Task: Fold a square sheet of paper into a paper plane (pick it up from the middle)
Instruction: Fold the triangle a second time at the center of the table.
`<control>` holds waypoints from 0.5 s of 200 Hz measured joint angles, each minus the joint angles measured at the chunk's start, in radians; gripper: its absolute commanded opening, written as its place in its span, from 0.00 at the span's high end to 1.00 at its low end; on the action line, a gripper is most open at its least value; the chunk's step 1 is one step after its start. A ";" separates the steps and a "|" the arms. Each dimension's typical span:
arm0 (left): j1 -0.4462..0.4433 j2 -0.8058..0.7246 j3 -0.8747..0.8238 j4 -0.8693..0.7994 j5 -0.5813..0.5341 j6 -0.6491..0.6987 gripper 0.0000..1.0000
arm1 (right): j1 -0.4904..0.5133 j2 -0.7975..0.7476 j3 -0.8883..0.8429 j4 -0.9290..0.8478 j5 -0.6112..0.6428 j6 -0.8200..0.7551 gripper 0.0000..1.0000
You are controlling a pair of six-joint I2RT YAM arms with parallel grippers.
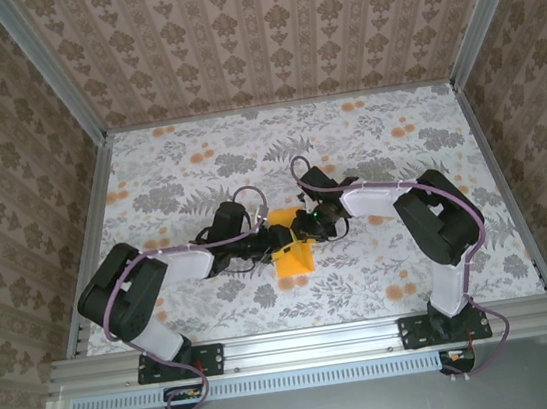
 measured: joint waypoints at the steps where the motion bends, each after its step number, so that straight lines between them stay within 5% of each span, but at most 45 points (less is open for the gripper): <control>1: 0.000 0.000 0.000 0.001 0.000 0.000 0.54 | -0.001 0.000 -0.001 0.001 -0.001 0.000 0.67; 100: 0.012 0.077 0.007 0.018 -0.006 -0.011 0.63 | -0.066 -0.042 -0.071 0.121 -0.123 0.119 0.66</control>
